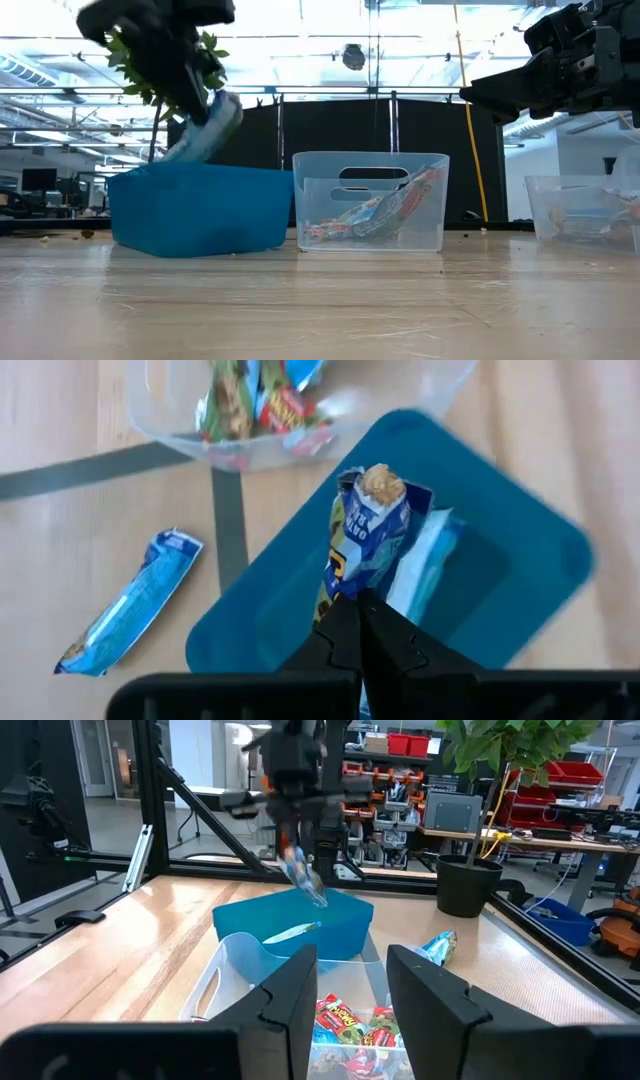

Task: Pick and place Granola Bars by type
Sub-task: Put the blue granola bar into the blue bin

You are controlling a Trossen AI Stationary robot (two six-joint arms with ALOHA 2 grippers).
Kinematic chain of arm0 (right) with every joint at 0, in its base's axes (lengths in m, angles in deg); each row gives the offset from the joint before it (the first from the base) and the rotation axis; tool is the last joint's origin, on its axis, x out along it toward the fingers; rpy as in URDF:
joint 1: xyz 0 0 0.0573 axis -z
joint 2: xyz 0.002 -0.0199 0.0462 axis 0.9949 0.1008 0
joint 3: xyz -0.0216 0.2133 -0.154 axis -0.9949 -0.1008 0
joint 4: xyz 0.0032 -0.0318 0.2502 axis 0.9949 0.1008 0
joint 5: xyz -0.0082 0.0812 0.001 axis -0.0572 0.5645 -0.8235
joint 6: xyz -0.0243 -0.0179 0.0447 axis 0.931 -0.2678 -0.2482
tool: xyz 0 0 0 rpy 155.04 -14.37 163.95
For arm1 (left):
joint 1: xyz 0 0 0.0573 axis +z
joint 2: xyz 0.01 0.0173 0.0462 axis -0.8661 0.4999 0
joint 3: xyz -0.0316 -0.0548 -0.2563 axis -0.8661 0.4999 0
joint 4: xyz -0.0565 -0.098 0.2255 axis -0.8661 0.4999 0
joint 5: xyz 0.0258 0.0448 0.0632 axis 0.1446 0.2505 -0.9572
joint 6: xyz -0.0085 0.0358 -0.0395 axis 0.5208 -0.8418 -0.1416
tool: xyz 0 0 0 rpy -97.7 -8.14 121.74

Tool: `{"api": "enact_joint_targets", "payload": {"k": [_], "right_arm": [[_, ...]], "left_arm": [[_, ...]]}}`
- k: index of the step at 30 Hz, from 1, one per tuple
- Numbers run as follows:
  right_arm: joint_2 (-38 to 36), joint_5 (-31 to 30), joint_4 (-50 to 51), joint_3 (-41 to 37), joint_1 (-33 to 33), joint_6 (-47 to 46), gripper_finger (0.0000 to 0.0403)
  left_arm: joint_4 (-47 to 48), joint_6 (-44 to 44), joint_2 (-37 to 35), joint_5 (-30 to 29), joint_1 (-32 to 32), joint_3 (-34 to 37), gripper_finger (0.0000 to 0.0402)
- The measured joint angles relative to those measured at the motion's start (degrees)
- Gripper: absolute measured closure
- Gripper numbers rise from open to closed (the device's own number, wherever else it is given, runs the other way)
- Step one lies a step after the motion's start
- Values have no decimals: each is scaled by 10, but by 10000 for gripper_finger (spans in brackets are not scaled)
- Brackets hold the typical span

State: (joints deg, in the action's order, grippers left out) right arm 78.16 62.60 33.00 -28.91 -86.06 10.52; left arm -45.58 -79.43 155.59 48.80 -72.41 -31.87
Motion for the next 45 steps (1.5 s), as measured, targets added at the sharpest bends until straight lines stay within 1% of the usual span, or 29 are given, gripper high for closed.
{"api": "enact_joint_targets", "payload": {"k": [3,5,8,12,16,26,30,33,38,43,45], "right_arm": [[0,0,0,0,0,0,289],[0,0,0,0,0,0,289],[0,0,0,0,0,0,289],[0,0,0,0,0,0,289],[0,0,0,0,0,0,289],[0,0,0,0,0,0,289],[0,0,0,0,0,0,289],[0,0,0,0,0,0,289],[0,0,0,0,0,0,289],[0,0,1,0,0,0,289],[0,0,3,0,0,0,289]], "left_arm": [[-6,-4,32,-16,1,0,401],[-12,-10,55,-15,0,0,401],[-11,-17,86,2,4,0,401],[-12,-17,115,42,13,0,401],[-12,-16,128,42,15,0,399],[-15,16,128,35,27,0,370],[-28,38,128,-12,35,0,359],[-35,41,128,-17,41,0,345],[-39,-5,118,-17,43,-2,314],[-40,-49,70,-18,43,-28,286],[-60,-72,46,-17,43,-37,279]]}}
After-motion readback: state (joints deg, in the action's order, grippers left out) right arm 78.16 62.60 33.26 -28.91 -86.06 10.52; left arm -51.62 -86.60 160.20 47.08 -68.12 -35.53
